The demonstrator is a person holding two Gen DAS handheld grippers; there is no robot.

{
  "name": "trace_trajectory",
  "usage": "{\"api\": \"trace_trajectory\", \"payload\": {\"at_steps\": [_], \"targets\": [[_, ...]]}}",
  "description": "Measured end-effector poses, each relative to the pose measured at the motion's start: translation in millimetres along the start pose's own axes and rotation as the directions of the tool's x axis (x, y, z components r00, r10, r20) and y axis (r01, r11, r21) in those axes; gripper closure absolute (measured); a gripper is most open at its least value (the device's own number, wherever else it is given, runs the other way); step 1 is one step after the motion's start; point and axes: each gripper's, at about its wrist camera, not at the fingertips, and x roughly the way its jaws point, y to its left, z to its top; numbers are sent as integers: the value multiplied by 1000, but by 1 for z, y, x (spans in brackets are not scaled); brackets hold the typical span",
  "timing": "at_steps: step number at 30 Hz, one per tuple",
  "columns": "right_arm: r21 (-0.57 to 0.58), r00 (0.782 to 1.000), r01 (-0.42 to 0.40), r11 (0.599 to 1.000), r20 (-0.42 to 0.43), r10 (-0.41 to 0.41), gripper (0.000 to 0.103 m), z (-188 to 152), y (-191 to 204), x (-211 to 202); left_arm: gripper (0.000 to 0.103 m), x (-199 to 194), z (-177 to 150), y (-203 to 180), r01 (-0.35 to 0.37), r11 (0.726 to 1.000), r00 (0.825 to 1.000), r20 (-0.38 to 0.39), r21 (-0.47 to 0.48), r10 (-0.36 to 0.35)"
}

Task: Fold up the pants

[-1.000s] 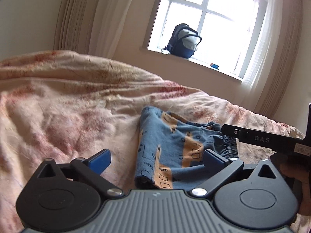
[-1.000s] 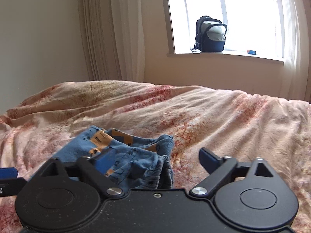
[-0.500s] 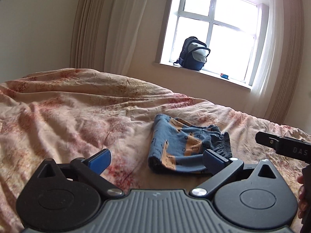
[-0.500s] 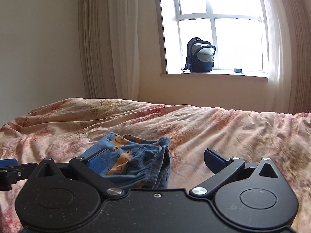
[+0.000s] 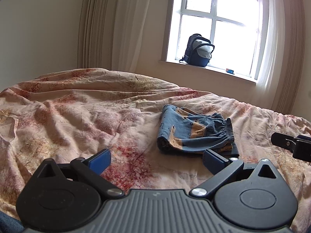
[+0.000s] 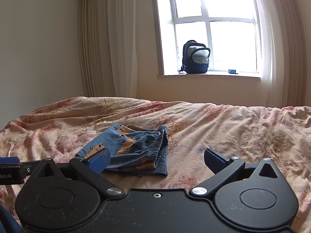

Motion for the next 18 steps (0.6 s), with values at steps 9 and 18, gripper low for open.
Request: {"api": "trace_trajectory", "payload": {"at_steps": [9,18], "targets": [[0,1000,-11,1000,-29,11,1,-4,1,5,0,4,-4,-2,-7,1000,1000,-15,20,7],[-1,999,-17,1000,-35,17,1,-5,1,7,0,6,-4,-1,-9,1000,1000,-22,16,9]]}}
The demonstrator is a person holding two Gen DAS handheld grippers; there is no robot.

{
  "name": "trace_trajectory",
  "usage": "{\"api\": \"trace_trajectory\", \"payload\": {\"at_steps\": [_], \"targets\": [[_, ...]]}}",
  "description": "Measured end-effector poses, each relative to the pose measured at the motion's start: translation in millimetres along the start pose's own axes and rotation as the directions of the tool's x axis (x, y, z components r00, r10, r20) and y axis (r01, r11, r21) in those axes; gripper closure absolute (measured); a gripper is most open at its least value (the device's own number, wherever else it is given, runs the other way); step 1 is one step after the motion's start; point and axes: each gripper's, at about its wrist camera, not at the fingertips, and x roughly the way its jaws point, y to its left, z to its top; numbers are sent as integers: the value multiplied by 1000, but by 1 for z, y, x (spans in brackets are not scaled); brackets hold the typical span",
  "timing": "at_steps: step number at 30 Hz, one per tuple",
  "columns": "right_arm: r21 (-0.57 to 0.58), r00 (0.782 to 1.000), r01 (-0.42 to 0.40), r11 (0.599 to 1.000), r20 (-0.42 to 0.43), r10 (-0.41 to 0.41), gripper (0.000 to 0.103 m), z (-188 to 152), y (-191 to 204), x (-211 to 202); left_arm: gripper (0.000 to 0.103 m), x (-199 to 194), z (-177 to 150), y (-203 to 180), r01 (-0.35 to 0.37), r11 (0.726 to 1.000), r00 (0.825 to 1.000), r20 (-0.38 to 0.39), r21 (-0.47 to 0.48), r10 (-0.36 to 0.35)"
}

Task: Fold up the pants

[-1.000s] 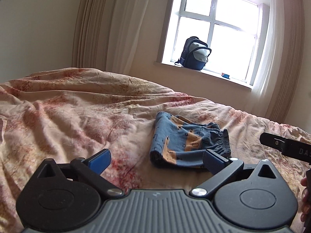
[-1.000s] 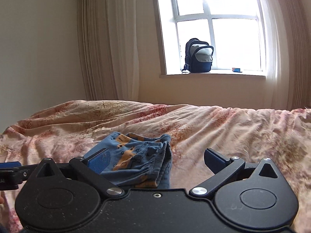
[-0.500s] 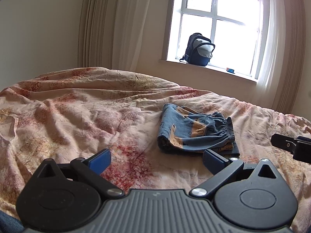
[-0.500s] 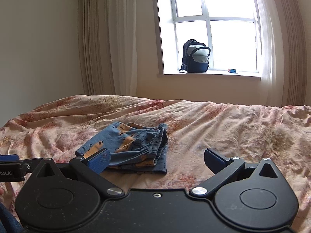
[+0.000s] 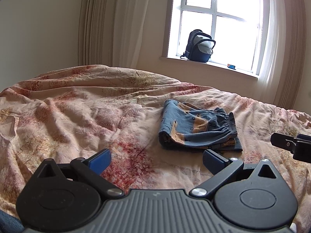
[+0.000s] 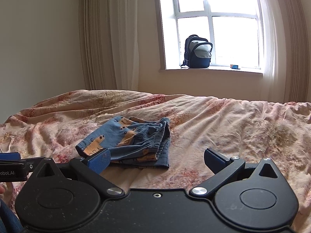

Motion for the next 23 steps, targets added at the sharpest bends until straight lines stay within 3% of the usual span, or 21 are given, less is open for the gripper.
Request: {"api": "trace_trajectory", "payload": {"at_steps": [13,23], "targets": [[-5,1000,0,1000,1,0,1,0,1,0,0,2,1,-2,-39,999,999,-24,20,40],[-10,1000,-6,1000,0,6,1,-1,1,-1,0,3,1,1,-23,1000,999,-38,-3,22]]}}
